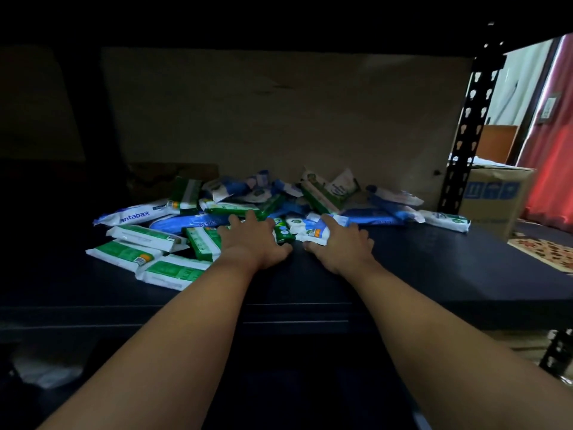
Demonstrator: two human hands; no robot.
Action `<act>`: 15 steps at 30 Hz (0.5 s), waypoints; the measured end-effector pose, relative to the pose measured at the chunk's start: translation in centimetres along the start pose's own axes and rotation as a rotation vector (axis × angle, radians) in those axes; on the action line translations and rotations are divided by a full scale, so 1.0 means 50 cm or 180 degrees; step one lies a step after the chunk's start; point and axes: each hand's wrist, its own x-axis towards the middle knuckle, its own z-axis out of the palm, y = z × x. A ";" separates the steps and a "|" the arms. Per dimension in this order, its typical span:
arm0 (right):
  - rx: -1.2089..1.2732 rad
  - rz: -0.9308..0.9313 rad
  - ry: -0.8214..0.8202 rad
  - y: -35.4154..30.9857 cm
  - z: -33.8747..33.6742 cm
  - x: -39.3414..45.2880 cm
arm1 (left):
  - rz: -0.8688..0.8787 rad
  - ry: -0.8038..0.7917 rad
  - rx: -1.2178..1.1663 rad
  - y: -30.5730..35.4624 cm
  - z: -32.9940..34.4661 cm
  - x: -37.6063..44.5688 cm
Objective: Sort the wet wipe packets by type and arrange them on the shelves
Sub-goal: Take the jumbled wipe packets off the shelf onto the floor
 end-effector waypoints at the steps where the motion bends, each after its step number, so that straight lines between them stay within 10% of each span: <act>1: -0.0006 0.0004 0.0000 0.000 -0.001 0.001 | -0.0039 -0.0044 0.0033 0.002 0.000 0.000; 15: 0.0331 0.0005 0.0063 0.003 0.001 -0.001 | -0.0219 0.0266 -0.0367 0.047 0.027 0.021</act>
